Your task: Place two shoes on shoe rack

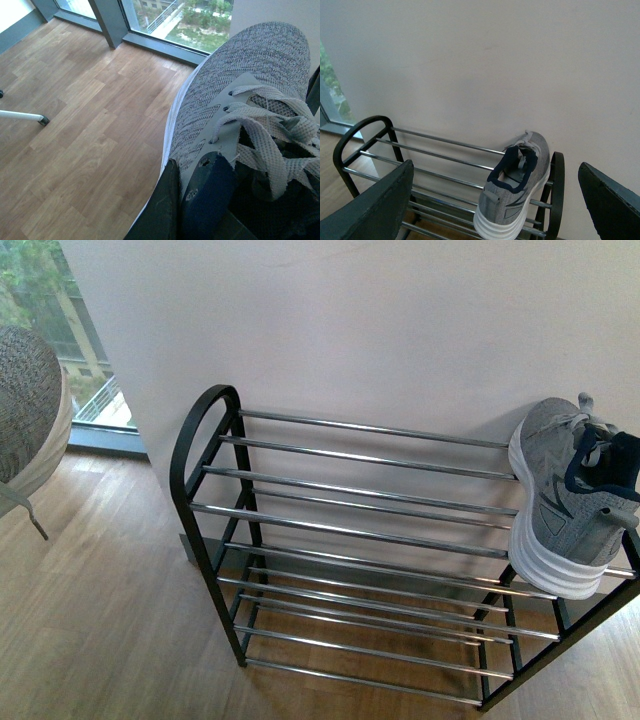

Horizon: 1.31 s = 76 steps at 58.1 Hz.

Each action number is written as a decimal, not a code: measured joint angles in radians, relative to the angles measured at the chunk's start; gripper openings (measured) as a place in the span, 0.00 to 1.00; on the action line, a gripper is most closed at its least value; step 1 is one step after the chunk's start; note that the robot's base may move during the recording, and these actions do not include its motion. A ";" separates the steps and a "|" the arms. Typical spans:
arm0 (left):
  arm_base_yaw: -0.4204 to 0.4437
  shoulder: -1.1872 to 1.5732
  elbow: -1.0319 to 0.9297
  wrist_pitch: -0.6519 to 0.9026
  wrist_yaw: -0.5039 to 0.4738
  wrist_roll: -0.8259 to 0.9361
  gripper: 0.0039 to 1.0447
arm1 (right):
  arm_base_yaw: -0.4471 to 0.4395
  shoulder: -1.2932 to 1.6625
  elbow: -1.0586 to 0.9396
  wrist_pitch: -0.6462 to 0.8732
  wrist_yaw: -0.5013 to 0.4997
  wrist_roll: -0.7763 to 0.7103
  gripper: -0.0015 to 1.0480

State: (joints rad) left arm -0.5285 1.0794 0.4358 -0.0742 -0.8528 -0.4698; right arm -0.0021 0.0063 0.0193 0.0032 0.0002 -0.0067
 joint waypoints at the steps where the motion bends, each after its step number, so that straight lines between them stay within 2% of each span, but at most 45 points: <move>1: 0.000 0.000 0.000 0.000 0.000 0.000 0.01 | 0.000 0.000 0.000 0.000 0.000 0.000 0.91; 11: 0.000 0.000 0.000 0.003 -0.002 0.002 0.01 | 0.000 0.000 0.000 0.000 0.000 0.000 0.91; 13: -0.001 -0.003 -0.024 0.074 -0.005 0.021 0.01 | 0.000 0.000 0.000 0.000 0.000 0.000 0.91; 15: 0.002 -0.017 -0.076 0.232 0.016 0.019 0.01 | 0.000 0.000 0.000 0.000 0.000 0.000 0.91; 18: 0.016 -0.030 -0.099 0.328 0.051 -0.013 0.01 | 0.000 0.000 0.000 0.000 0.000 0.000 0.91; 32: 0.025 0.095 0.035 0.344 0.171 -0.335 0.01 | 0.000 0.000 0.000 0.000 0.000 0.000 0.91; 42: 0.033 0.322 0.210 0.393 0.284 -0.437 0.01 | 0.000 0.000 0.000 0.000 0.000 0.000 0.91; 54: 0.010 0.532 0.432 0.365 0.396 -0.494 0.01 | 0.000 0.000 0.000 0.000 0.000 0.000 0.91; 67: -0.076 0.729 0.671 0.198 0.495 -0.533 0.01 | 0.000 0.000 0.000 0.000 0.000 0.000 0.91; 76: -0.104 0.848 0.828 0.115 0.581 -0.517 0.01 | 0.000 0.000 0.000 0.000 0.000 0.000 0.91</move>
State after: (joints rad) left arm -0.6323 1.9270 1.2636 0.0406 -0.2714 -0.9871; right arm -0.0021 0.0059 0.0193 0.0032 0.0002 -0.0067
